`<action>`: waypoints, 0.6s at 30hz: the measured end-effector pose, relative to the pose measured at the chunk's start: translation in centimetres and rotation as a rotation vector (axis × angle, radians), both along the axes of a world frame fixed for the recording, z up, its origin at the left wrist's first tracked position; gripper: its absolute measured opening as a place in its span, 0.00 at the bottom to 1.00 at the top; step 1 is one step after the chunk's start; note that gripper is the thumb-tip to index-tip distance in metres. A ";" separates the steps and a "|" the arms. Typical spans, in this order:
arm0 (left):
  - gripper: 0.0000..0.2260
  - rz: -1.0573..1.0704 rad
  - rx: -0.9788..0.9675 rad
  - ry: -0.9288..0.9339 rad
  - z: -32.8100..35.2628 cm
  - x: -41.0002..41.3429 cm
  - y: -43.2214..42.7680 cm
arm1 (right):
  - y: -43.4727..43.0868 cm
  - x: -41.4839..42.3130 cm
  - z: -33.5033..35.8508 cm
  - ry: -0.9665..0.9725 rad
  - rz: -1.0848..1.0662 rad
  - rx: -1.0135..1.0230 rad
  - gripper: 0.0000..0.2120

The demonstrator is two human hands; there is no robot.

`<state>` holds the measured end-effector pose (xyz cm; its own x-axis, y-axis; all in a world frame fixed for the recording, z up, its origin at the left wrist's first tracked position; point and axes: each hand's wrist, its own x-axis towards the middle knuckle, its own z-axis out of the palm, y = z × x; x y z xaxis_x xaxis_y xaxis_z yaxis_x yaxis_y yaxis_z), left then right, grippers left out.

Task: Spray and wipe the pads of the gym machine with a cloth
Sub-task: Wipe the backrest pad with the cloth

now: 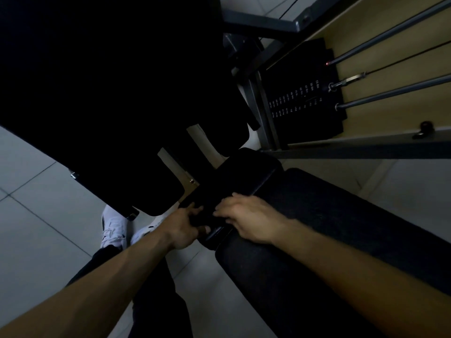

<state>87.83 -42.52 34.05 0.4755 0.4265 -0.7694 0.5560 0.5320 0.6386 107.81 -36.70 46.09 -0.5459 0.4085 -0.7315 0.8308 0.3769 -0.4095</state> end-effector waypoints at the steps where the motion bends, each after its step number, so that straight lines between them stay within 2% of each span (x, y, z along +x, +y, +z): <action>1: 0.35 -0.015 -0.002 0.005 0.1 0.0 -0.1 | 1.0 1.0 0.6 -0.016 0.007 0.013 0.20; 6: 0.35 -0.003 -0.019 0.022 0.7 0.3 0.0 | 7.6 8.3 3.2 -0.293 -0.166 0.285 0.17; 9: 0.35 -0.022 -0.018 0.037 1.0 0.4 0.2 | 6.6 6.2 4.0 -0.400 -0.073 0.323 0.18; 11: 0.35 -0.025 -0.017 0.058 1.2 0.4 0.2 | 4.3 2.7 4.0 -0.364 0.020 0.303 0.17; 14: 0.33 -0.008 0.005 0.086 2.1 0.5 0.3 | 0.0 -1.5 3.5 -0.196 0.106 0.203 0.13; 16: 0.31 -0.001 0.036 0.091 2.8 0.6 0.2 | -1.7 -2.5 3.6 -0.093 0.167 0.135 0.13; 18: 0.29 0.025 0.044 0.117 3.7 0.7 0.0 | -0.4 -0.9 3.9 -0.106 0.158 0.178 0.16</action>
<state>88.54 -42.48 37.76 0.3720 0.4721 -0.7992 0.6150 0.5195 0.5931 106.87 -37.12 49.99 -0.5370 0.4517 -0.7124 0.7909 0.5633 -0.2390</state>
